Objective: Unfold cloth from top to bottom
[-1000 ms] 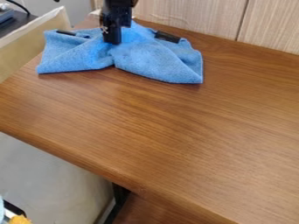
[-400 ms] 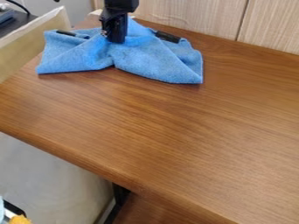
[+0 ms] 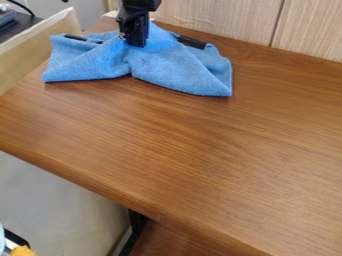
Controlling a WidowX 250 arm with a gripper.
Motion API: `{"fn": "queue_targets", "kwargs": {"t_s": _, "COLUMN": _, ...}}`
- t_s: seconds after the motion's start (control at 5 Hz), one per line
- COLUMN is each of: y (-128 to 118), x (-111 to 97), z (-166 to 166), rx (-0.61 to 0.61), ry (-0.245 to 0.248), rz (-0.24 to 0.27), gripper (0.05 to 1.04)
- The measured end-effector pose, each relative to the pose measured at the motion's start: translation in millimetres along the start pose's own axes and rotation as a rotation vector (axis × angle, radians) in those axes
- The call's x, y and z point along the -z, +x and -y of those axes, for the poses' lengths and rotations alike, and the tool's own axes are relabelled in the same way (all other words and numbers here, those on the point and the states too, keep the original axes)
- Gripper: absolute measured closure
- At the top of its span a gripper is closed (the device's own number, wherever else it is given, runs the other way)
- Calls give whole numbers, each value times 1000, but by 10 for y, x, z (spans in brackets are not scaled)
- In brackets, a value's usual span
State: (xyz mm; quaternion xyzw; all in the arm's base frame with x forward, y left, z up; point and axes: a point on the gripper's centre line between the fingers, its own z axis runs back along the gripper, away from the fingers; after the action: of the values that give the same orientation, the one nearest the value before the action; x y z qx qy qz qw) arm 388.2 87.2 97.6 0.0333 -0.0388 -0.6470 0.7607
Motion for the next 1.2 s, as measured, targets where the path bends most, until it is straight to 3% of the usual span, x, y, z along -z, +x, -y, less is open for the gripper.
{"fn": "queue_targets", "kwargs": {"t_s": 0.4, "y": 183, "x": -328, "z": 264, "rx": 64, "ry": 68, "rz": 30, "gripper": 1024}}
{"fn": "queue_targets", "kwargs": {"t_s": 0.6, "y": 266, "x": -396, "z": 466, "rx": 106, "ry": 77, "rz": 40, "gripper": 1024}}
{"fn": "queue_targets", "kwargs": {"t_s": 0.8, "y": 304, "x": -424, "z": 694, "rx": 137, "ry": 73, "rz": 57, "gripper": 1024}}
{"fn": "queue_targets", "kwargs": {"t_s": 1.2, "y": 127, "x": -410, "z": 1202, "rx": 135, "ry": 35, "rz": 53, "gripper": 1024}}
